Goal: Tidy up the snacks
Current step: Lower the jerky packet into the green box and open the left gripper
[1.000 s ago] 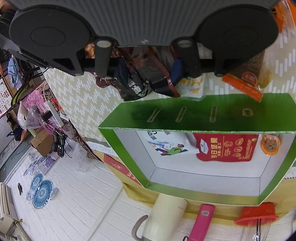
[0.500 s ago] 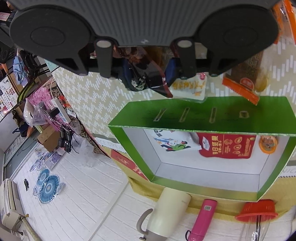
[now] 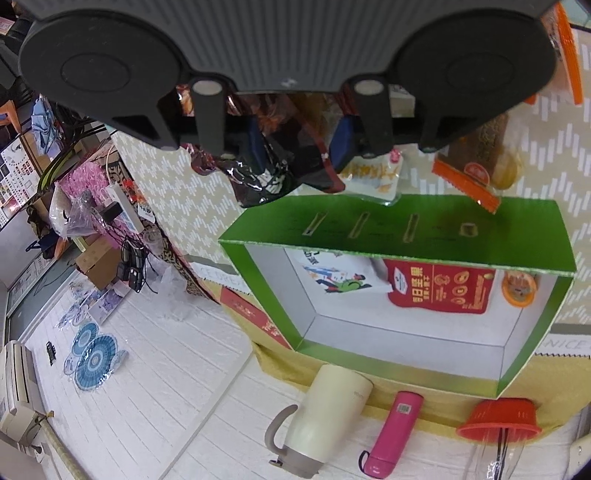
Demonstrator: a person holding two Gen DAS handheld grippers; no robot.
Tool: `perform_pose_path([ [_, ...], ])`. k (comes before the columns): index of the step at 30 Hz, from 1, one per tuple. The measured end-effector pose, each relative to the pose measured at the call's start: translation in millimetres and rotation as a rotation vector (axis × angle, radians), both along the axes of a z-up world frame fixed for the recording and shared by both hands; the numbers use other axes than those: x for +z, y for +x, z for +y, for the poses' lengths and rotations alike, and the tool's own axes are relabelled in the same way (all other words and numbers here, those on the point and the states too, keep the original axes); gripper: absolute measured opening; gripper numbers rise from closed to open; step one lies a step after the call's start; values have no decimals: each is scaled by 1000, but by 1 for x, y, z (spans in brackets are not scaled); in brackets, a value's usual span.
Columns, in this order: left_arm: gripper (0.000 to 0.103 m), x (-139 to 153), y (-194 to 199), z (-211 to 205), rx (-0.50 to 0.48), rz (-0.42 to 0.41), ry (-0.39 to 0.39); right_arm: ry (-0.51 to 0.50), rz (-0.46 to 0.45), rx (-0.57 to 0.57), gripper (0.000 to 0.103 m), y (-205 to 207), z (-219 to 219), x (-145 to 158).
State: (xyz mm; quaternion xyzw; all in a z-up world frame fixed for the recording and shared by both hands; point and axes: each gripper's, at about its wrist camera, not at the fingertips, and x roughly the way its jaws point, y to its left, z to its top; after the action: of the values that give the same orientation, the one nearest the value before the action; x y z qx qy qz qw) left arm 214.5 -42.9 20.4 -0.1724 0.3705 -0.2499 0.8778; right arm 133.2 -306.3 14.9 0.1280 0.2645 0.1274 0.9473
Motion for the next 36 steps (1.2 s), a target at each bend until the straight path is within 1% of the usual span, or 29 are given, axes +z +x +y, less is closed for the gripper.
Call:
perform_pose_path([
  [2, 30, 11, -3, 4, 4, -21, -21, 9, -33, 2, 25, 0, -1, 11],
  [6, 30, 43, -2, 13, 24, -95, -43, 12, -108, 18, 25, 6, 2, 38],
  [9, 30, 63, 12, 17, 50, -125, -47, 17, -146, 22, 25, 22, 7, 54],
  [13, 30, 72, 36, 24, 82, -136, -48, 29, -158, 28, 26, 51, 15, 62],
  [16, 30, 67, 57, 29, 97, -113, -48, 23, -152, 32, 26, 72, 20, 59],
  [20, 30, 51, 84, 34, 112, -68, -34, 11, -114, 38, 26, 99, 28, 45],
  [24, 30, 33, 109, 40, 131, -9, -49, 15, -81, 43, 26, 121, 33, 34],
  [29, 30, 17, 132, 42, 139, 24, -38, 3, -54, 45, 26, 145, 38, 21],
  [31, 30, 12, 140, 44, 136, 36, -51, -41, -62, 42, 27, 152, 42, 16],
  [33, 32, 6, 148, 46, 143, 57, -68, -110, -96, 44, 33, 157, 48, 13],
  [34, 43, 4, 149, 47, 146, 55, -75, -137, -110, 45, 41, 158, 50, 12],
  [36, 72, 5, 147, 49, 173, 31, -70, -192, -151, 60, 56, 158, 54, 11],
])
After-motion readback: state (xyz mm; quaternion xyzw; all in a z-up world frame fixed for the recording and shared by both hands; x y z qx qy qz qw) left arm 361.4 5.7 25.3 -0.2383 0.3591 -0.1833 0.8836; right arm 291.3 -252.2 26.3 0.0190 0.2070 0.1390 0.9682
